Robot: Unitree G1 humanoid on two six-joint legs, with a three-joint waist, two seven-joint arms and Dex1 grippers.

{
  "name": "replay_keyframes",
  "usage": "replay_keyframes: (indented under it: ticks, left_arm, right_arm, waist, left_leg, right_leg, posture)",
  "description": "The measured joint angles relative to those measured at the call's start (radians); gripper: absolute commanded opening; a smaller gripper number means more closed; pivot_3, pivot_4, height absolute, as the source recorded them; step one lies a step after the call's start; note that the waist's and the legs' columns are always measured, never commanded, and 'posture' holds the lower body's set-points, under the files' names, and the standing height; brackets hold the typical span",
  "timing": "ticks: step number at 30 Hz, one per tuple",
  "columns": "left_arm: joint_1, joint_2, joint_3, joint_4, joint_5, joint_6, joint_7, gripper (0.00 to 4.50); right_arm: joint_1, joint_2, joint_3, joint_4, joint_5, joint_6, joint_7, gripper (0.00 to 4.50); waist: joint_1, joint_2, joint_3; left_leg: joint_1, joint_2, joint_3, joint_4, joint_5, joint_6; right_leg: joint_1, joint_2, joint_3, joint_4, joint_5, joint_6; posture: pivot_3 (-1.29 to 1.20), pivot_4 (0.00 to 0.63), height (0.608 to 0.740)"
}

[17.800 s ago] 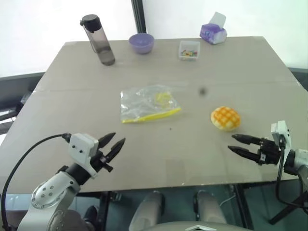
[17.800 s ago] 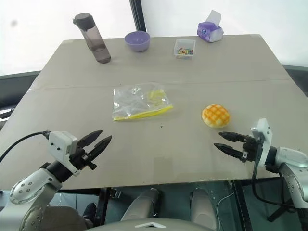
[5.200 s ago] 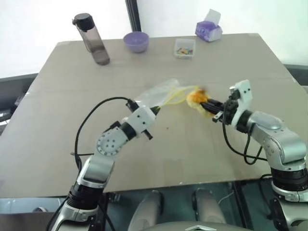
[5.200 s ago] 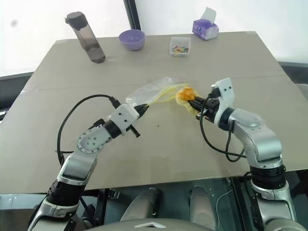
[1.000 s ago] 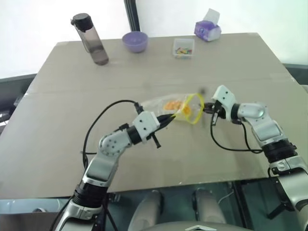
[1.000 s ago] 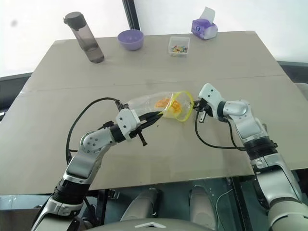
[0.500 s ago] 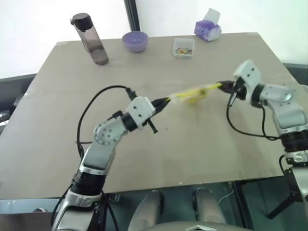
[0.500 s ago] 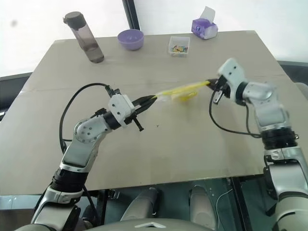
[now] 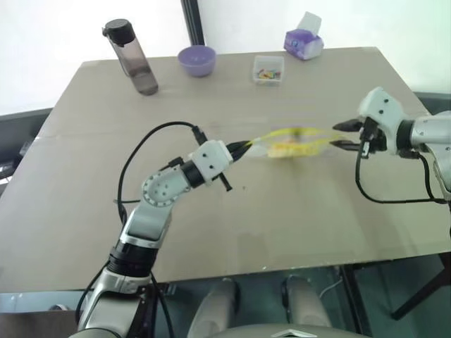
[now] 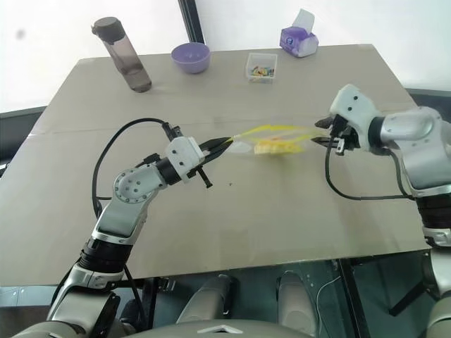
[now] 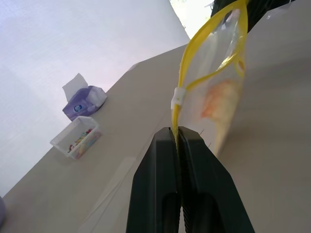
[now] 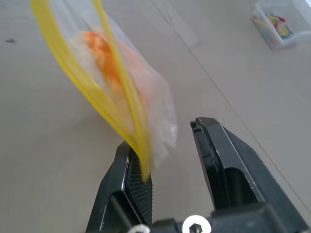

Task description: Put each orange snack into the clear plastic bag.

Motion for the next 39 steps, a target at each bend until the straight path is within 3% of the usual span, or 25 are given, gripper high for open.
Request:
replay_keyframes:
  ticks: [7, 16, 21, 26, 29, 32, 39]
  left_arm:
    - [-0.01, 0.0, -0.008, 0.0, 0.001, 0.003, -0.003, 0.0]
    - [-0.021, -0.001, -0.017, -0.009, 0.001, 0.032, -0.003, 0.0]
    - [-0.02, 0.003, -0.017, -0.012, 0.005, 0.037, -0.002, 0.0]
    - [-0.019, 0.007, -0.016, -0.02, 0.008, 0.05, -0.001, 0.0]
    - [-0.017, 0.007, -0.015, -0.029, 0.008, 0.053, 0.001, 0.0]
    - [-0.017, 0.009, -0.015, -0.029, 0.008, 0.055, 0.001, 0.0]
    - [-0.017, 0.005, -0.016, -0.029, 0.008, 0.057, 0.002, 0.0]
  right_arm:
    - [-0.078, 0.069, 0.048, -0.137, 0.052, 0.058, 0.046, 1.74]
    - [-0.142, 0.219, 0.163, -0.146, 0.018, 0.057, 0.009, 1.74]
    - [-0.212, 0.198, 0.157, -0.067, -0.014, 0.019, 0.002, 1.74]
    - [-0.212, 0.163, 0.12, -0.086, 0.078, 0.086, 0.073, 1.74]
    - [-0.212, 0.036, 0.12, -0.028, 0.025, 0.033, 0.118, 1.74]
    - [-0.212, -0.021, 0.123, 0.064, -0.046, -0.02, 0.122, 1.74]
    - [-0.228, 0.072, 0.105, -0.014, 0.027, 0.063, 0.122, 1.74]
  waist:
    - [0.003, 0.0, 0.0]
    - [0.003, 0.0, 0.0]
    - [0.006, 0.0, 0.0]
    - [0.005, 0.0, 0.0]
    - [0.01, 0.0, 0.0]
    - [0.012, 0.0, 0.0]
    - [-0.004, 0.0, 0.0]
  left_leg:
    - [0.0, 0.0, -0.001, 0.0, 0.0, 0.0]
    - [0.0, 0.0, -0.001, 0.0, 0.001, -0.002]
    - [-0.001, 0.0, -0.002, 0.001, 0.001, -0.002]
    - [-0.001, 0.0, -0.002, 0.0, 0.001, -0.002]
    - [-0.001, -0.001, -0.002, 0.001, 0.001, -0.001]
    - [-0.001, -0.001, -0.001, 0.001, 0.0, 0.0]
    - [-0.001, 0.001, 0.0, 0.0, 0.001, -0.002]
  right_leg:
    - [0.0, 0.0, -0.001, 0.0, 0.0, 0.0]
    - [0.0, 0.0, -0.001, 0.0, 0.0, 0.0]
    - [0.0, 0.0, -0.002, 0.0, 0.0, 0.0]
    - [0.0, 0.0, -0.002, 0.0, 0.0, 0.0]
    - [0.0, -0.001, -0.002, 0.0, 0.0, 0.0]
    - [0.0, -0.001, -0.002, 0.0, 0.0, 0.0]
    - [-0.001, 0.0, 0.0, 0.001, 0.0, 0.0]
  posture:
    - [0.0, 0.15, 0.74]
    - [0.0, 0.15, 0.74]
    - [0.0, 0.15, 0.74]
    - [0.0, 0.15, 0.74]
    - [0.0, 0.15, 0.74]
    - [0.0, 0.15, 0.74]
    - [0.0, 0.15, 0.74]
